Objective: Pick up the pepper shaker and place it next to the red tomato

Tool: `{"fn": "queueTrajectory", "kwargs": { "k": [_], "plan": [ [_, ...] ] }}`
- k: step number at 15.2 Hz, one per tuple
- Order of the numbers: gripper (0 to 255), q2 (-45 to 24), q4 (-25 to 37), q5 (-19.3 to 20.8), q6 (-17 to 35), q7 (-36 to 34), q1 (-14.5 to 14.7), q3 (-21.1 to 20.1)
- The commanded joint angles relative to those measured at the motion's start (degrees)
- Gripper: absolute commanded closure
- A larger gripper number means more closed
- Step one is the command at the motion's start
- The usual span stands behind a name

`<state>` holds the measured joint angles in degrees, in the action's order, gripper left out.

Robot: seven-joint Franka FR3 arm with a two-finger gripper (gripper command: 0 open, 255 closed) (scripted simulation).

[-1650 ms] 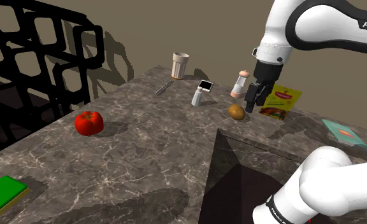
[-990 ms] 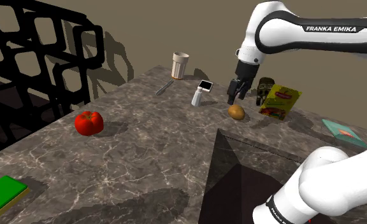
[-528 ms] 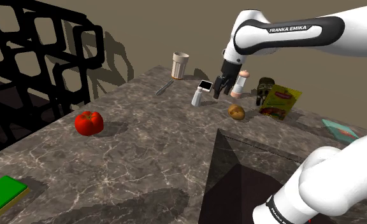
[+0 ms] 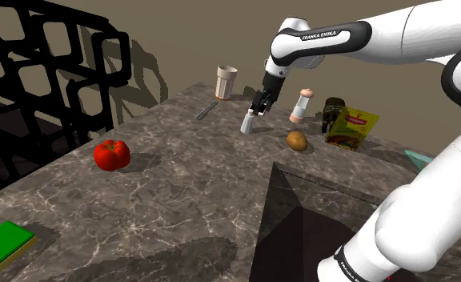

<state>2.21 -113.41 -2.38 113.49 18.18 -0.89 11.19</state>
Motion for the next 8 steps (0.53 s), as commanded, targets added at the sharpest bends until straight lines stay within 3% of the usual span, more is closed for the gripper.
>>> {"fn": "queueTrajectory", "kwargs": {
  "k": [1,3,8],
  "plan": [
    [0,-3.8,3.3,-1.5,1.2,1.9,-0.2,0.4],
    [0,-8.0,7.6,-3.2,1.7,3.8,-0.7,0.6],
    [0,-9.2,6.0,-3.7,4.5,4.1,-0.7,0.4]
  ]
}}
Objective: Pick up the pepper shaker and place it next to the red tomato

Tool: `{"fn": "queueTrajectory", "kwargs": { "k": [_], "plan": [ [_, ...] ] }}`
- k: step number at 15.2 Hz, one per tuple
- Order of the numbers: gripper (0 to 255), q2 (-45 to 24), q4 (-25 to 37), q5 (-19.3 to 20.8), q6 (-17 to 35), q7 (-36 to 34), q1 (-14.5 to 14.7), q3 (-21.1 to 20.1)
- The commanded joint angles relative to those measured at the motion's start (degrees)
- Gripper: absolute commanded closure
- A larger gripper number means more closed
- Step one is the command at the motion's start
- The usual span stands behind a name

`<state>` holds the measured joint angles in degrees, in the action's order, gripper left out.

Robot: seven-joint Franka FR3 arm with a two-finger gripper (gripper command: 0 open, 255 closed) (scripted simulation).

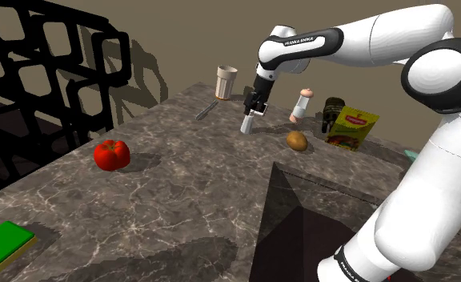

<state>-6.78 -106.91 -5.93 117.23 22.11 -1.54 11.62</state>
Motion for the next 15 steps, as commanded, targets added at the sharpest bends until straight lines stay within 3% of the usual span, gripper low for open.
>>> {"fn": "queueTrajectory", "kwargs": {
  "k": [1,11,12,15],
  "plan": [
    [0,-0.5,-0.9,-0.2,1.5,0.2,0.0,0.0],
    [0,-1.3,-2.0,-0.5,3.3,0.4,0.0,-0.1],
    [255,-1.3,-2.0,-0.5,3.3,0.4,0.0,-0.1],
    [255,-1.3,-2.0,-0.5,3.3,0.4,0.0,-0.1]
  ]
}}
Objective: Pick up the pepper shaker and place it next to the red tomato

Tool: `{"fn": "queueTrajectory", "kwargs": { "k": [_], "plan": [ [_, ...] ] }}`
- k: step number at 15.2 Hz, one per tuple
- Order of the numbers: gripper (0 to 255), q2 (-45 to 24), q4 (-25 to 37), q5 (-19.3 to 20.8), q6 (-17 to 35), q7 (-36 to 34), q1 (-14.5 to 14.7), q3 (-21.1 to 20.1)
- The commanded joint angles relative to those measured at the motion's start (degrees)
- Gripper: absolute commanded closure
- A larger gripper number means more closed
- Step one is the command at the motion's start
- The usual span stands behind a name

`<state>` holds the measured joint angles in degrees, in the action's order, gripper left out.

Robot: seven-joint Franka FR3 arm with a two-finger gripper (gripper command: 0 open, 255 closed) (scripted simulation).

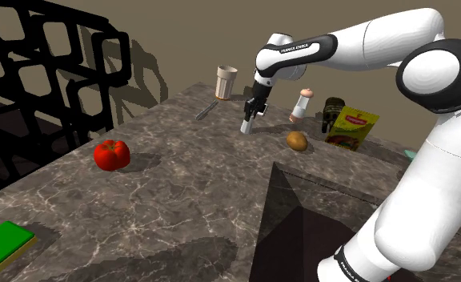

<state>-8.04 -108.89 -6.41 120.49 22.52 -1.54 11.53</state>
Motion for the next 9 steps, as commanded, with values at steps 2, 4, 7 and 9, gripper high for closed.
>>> {"fn": "queueTrajectory", "kwargs": {
  "k": [2,4,7,9],
  "plan": [
    [255,0.0,0.0,0.0,0.0,0.0,0.0,0.0],
    [255,0.0,0.0,0.0,0.0,0.0,0.0,0.0],
    [255,0.2,0.5,0.1,-0.7,-0.1,0.0,0.0],
    [255,0.7,1.5,0.3,-2.1,-0.3,0.0,0.0]
  ]
}}
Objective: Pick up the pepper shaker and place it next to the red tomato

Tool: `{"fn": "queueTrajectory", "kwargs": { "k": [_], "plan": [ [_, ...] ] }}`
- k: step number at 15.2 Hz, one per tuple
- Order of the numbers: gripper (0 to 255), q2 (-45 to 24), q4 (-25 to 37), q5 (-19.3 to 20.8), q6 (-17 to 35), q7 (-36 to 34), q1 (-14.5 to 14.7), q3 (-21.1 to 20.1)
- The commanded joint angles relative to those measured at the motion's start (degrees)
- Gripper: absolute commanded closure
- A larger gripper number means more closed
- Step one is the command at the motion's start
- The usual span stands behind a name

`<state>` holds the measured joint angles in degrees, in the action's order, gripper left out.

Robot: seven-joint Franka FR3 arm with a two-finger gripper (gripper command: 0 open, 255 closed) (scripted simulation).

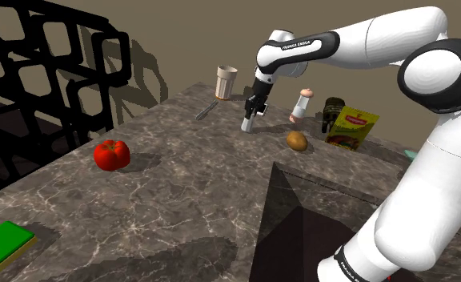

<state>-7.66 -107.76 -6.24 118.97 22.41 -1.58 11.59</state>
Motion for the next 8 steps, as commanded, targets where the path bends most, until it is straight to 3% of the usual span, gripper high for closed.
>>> {"fn": "queueTrajectory", "kwargs": {
  "k": [1,8],
  "plan": [
    [255,0.5,0.9,0.2,-1.3,-0.3,0.1,0.0],
    [255,1.6,4.9,0.7,-6.4,-0.8,0.1,0.1]
  ]
}}
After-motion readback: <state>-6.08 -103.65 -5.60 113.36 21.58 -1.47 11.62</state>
